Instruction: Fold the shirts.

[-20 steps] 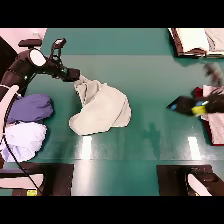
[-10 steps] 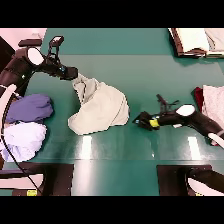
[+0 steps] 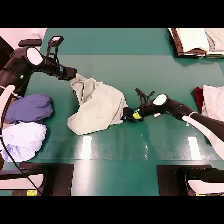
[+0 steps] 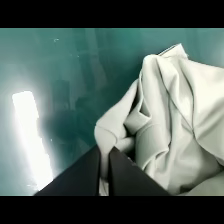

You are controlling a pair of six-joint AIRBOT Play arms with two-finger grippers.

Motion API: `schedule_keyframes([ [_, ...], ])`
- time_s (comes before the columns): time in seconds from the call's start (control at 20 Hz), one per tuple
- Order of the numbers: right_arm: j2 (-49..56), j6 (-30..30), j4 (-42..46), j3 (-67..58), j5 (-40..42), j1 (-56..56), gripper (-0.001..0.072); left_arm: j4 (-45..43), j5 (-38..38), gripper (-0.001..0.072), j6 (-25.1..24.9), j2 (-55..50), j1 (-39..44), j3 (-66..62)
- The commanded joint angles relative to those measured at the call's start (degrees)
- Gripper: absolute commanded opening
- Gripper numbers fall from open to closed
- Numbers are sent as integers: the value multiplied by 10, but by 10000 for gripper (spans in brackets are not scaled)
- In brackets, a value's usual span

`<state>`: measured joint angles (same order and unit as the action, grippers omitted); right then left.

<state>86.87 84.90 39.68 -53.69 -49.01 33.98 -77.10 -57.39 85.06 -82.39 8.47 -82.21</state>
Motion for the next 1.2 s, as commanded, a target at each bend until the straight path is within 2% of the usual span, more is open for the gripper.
schedule_keyframes([
  [0.0,-36,44,146,-59,-49,-36,18,-24,30,26,1,42,-1,-1],
  [0.1,-88,66,235,-107,-87,-85,17,-25,48,26,0,92,-1,-14],
  [0.25,-175,66,295,-189,-136,-163,17,-24,49,26,0,174,0,-56],
  [0.45,-279,55,295,-297,-156,-239,17,-21,51,26,0,280,0,-108],
  [0.65,-360,33,296,-387,-161,-267,17,-14,53,26,0,367,0,-141],
  [0.9,-409,31,319,-498,-187,-269,17,15,55,26,0,434,0,-176],
  [1.15,-386,31,374,-626,-246,-269,16,30,42,26,0,445,0,-259],
])
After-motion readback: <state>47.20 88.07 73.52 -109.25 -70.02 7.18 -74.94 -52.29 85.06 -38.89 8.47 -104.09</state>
